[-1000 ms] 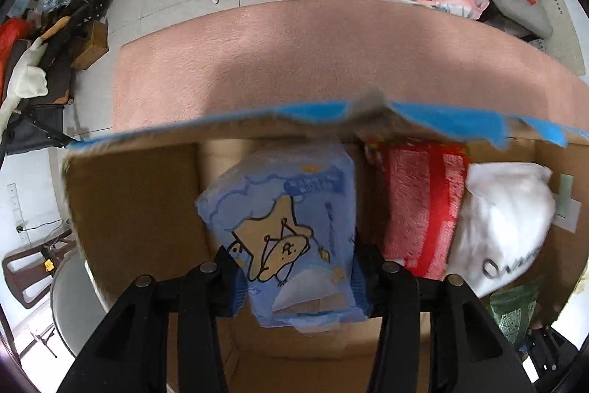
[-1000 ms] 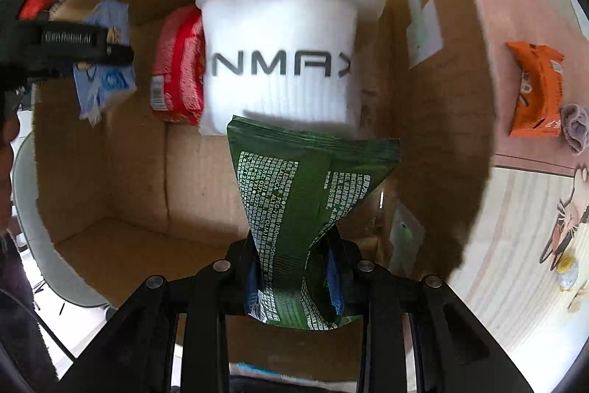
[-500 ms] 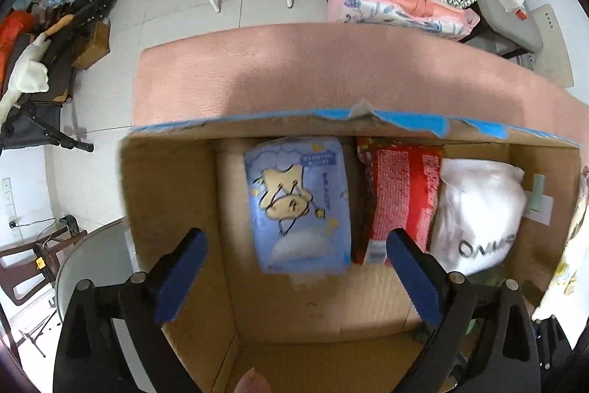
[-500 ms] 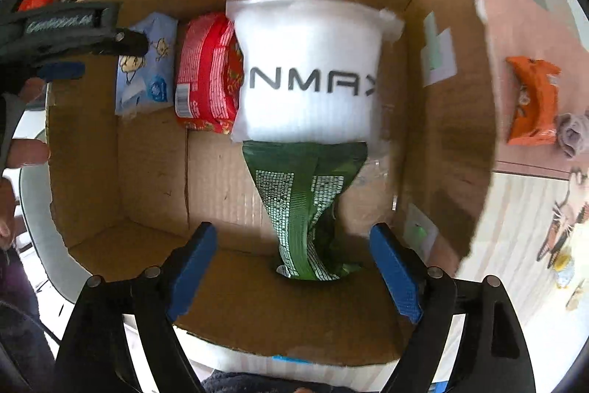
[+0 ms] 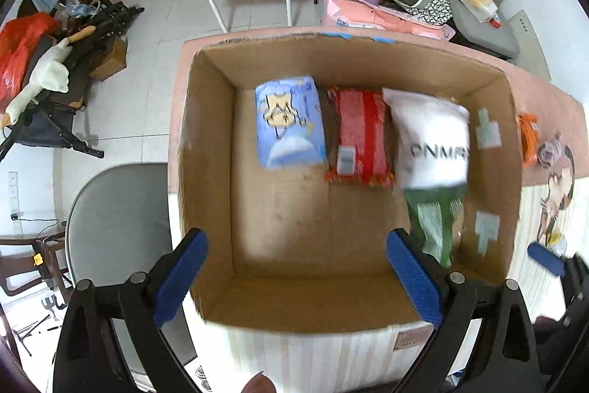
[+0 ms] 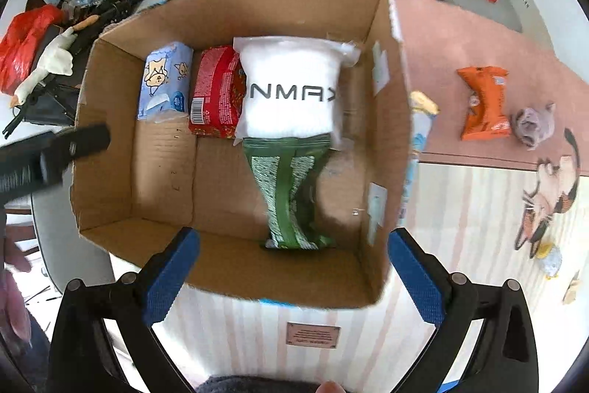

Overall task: Organize soft objects
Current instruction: 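Lift both tools out of the box toward the mat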

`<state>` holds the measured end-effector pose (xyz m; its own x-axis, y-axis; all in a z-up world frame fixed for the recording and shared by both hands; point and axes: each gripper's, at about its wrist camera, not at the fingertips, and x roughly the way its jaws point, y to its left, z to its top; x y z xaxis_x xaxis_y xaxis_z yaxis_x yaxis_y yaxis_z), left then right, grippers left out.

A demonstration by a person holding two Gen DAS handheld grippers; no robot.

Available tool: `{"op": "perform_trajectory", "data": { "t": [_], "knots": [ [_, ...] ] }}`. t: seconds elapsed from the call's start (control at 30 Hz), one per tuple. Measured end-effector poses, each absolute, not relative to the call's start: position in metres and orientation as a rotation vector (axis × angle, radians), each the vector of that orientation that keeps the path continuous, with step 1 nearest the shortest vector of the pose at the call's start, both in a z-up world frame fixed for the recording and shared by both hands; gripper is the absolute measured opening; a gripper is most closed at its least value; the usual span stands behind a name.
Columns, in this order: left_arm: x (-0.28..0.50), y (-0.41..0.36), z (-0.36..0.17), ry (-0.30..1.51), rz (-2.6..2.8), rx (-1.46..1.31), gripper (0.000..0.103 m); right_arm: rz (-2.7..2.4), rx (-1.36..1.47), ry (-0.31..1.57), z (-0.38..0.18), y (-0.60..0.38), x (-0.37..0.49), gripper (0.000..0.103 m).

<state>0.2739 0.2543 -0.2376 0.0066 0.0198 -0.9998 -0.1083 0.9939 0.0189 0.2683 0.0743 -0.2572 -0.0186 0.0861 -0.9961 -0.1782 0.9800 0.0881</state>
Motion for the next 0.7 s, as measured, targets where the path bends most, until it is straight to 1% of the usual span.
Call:
{"op": "perform_trajectory", "data": {
  "t": [0.23,0.37,0.43,0.5,0.7],
  "knots": [
    [0.23,0.237,-0.209,1.53,0.104,-0.112,0.099,0.26,-0.055,1.499,-0.226,0.059,0.243,0.103],
    [0.218,0.227,-0.194,1.499,0.112,-0.151,0.1,0.301,-0.02,1.47,-0.208,0.049,0.236,0.103],
    [0.216,0.217,-0.185,1.477,0.112,-0.168,0.1,0.306,-0.004,1.45,-0.196,0.037,0.233,0.103],
    [0.216,0.207,-0.179,1.455,0.118,-0.169,0.103,0.305,0.019,1.429,-0.187,0.021,0.234,0.103],
    [0.235,0.149,-0.156,1.394,0.083,-0.144,0.103,0.26,0.153,1.422,-0.175,-0.051,0.246,0.103]
  ]
}}
